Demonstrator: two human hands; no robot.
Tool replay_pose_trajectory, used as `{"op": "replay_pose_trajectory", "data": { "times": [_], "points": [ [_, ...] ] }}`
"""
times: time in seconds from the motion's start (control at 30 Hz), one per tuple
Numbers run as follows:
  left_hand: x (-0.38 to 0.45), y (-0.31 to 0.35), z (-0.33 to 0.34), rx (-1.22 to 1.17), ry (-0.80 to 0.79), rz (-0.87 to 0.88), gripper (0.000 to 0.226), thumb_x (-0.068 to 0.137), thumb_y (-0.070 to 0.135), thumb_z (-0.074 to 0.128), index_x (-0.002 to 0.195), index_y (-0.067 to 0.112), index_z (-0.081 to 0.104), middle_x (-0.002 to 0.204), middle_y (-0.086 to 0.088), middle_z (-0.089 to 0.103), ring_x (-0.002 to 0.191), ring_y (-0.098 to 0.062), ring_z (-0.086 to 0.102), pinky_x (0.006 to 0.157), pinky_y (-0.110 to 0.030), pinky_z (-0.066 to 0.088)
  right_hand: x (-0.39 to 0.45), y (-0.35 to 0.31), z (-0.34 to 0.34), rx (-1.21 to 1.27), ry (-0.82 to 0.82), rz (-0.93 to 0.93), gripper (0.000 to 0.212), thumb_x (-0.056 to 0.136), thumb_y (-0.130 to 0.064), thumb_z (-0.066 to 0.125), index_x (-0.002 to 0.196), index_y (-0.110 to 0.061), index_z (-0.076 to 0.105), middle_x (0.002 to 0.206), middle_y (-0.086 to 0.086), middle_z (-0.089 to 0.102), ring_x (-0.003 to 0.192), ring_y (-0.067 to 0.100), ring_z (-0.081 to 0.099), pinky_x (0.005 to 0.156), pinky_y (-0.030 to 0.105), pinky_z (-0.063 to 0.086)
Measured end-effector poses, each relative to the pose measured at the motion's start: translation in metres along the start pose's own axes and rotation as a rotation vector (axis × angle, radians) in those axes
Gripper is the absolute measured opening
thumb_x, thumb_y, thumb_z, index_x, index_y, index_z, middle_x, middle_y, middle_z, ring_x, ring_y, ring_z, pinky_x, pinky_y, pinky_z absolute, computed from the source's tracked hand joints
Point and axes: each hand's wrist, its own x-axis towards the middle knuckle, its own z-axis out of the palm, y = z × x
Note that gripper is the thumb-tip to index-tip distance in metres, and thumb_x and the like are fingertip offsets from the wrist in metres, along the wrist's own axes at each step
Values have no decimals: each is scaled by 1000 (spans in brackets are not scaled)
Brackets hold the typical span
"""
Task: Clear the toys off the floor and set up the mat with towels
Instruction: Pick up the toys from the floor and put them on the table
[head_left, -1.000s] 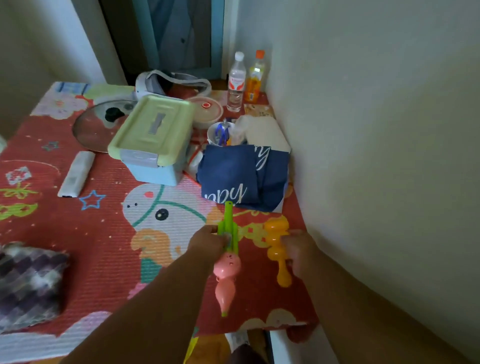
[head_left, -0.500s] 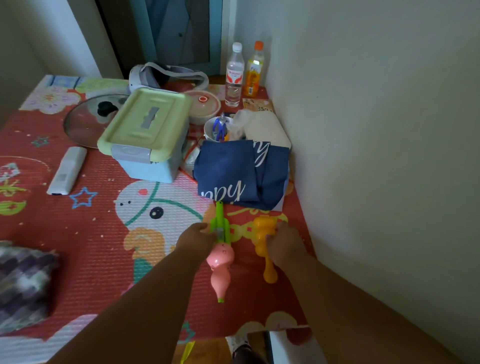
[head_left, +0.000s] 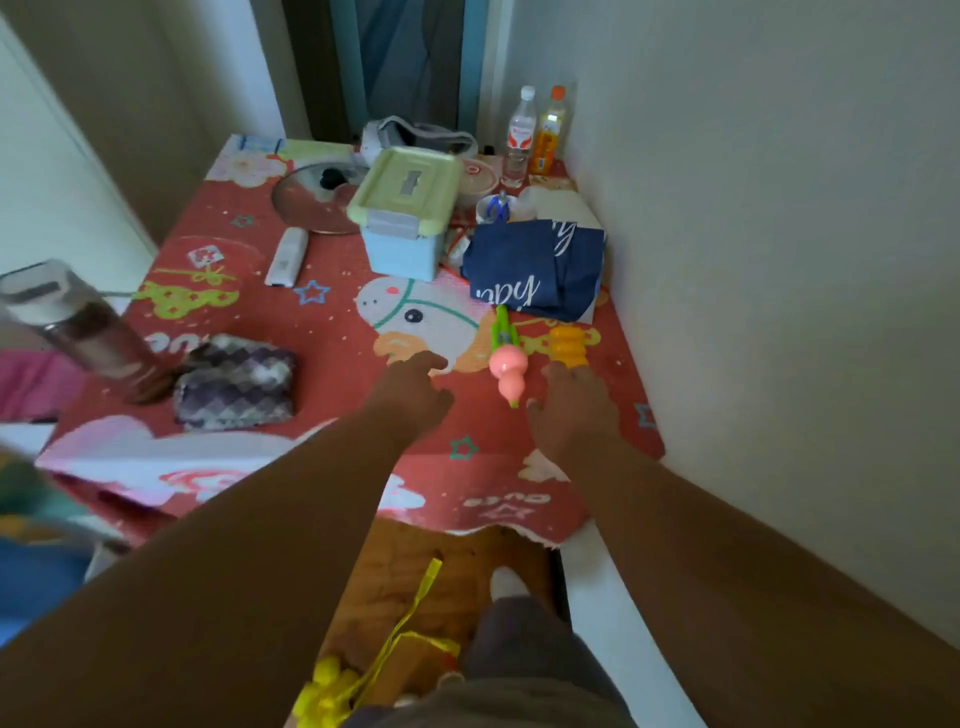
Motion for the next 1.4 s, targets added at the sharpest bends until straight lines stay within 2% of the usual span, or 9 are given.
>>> {"op": "replay_pose_trajectory", "data": {
  "times": [0.27,0.4,0.47,0.5,0.63,0.87,1.17,1.3,1.4],
  "points": [
    [-136,-52,-18,148,26,-9,47,87,32,64,132,30,51,129,-7,55,114,-26,56,99,-39,46,-100,-19,5,-51,-75,-29,53,88,-36,59,135,-22,42,137,11,42,128,31,39,100,46,39],
    [-190,-90,-8,155,85,-104,47,86,29,62,132,30,50,125,-10,55,111,-28,55,93,-40,48,-147,-22,27,-112,-161,-79,64,84,-43,63,138,-25,36,138,11,39,127,32,39,101,48,42],
    [-220,-109,5,155,104,-159,52,83,25,63,133,31,50,125,-11,54,105,-27,56,83,-37,51,-176,-18,44,-151,-208,-122,72,79,-49,67,139,-28,32,138,11,39,126,33,40,98,47,42],
    [-236,-117,14,162,115,-193,55,81,24,64,133,32,49,125,-12,53,103,-28,57,81,-35,50,-192,-14,53,-154,-239,-137,77,76,-51,69,140,-30,30,139,11,37,127,34,39,97,48,42],
    [-299,-144,78,217,97,-309,60,79,25,66,135,35,46,131,-14,49,116,-37,52,96,-44,47,-259,21,99,-194,-331,-188,92,68,-59,73,141,-38,21,151,10,26,133,35,33,97,52,41],
    [-379,-163,197,211,-27,-402,65,77,32,68,136,39,42,129,-11,46,119,-36,49,94,-48,48,-357,105,178,-206,-444,-146,97,66,-64,74,142,-42,17,152,9,31,134,37,38,97,52,44],
    [-334,-275,346,162,-107,-464,73,76,38,73,138,41,36,128,-13,48,116,-38,53,91,-45,47,-359,170,350,-141,-479,1,99,67,-60,76,145,-41,17,154,8,31,136,38,39,96,52,46],
    [-289,-345,439,127,-94,-462,74,74,41,73,136,42,32,123,-12,52,112,-37,56,89,-43,47,-327,200,449,-100,-447,3,86,79,-46,75,147,-36,23,155,8,30,137,35,37,100,48,45],
    [-258,-403,517,119,-89,-529,74,72,46,75,133,31,36,119,-10,56,107,-35,59,83,-40,47,-303,232,530,-86,-491,-3,71,88,-35,67,146,-32,26,154,8,29,136,33,37,103,48,42]
  ]
}}
